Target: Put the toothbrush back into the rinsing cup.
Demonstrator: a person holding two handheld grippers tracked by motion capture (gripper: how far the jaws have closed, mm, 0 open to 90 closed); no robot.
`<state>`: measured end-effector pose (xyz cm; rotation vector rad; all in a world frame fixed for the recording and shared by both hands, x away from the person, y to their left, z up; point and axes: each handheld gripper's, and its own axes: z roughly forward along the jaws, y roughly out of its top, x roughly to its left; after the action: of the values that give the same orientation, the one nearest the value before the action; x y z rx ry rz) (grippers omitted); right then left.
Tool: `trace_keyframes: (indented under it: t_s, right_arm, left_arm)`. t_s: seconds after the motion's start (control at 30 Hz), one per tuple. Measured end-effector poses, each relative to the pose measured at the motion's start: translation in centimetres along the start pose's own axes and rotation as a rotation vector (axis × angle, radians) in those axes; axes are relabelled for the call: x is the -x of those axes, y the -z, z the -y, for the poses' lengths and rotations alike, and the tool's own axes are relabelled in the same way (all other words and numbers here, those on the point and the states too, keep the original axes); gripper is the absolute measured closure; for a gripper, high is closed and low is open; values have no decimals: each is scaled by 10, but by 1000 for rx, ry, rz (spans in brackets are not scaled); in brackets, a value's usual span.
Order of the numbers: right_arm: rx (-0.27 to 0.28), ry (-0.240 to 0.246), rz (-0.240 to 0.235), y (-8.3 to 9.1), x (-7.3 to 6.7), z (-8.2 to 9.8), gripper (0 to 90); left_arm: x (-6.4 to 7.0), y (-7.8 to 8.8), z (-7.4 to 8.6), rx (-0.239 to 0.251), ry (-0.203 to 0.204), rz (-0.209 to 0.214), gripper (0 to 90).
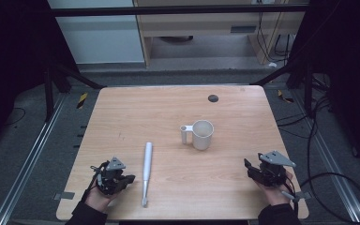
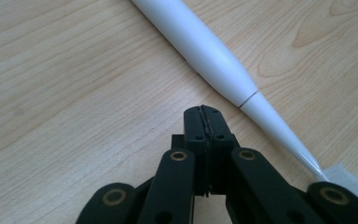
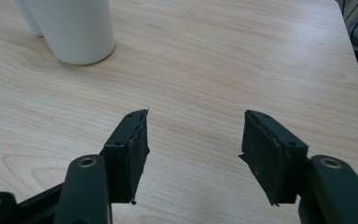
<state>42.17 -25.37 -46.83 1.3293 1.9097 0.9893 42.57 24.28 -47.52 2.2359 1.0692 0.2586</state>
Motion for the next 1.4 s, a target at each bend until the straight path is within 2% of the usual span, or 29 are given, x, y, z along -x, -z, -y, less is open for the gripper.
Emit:
trace_keyframes:
  t_s: [0.03,0.27,0.47,0.8,1.4]
  right_arm:
    - [-1,0,0,0,0,0,407]
    - [-3,4,-2,-1,0,0,406]
    - [-6,2,-2,-1,0,0,405]
    - [-9,2,-1,-1,0,0,404]
    - [-17,2,-1,-3,0,0,401]
  left_arm:
    - [2,-1,0,1,6,4,887]
    - [8,-5,-1,-30,-32,34,887]
    - [13,-8,-2,-33,-32,54,887]
    - [20,-12,-4,-50,-59,79,887]
    - [29,-20,-8,-51,-74,114,887]
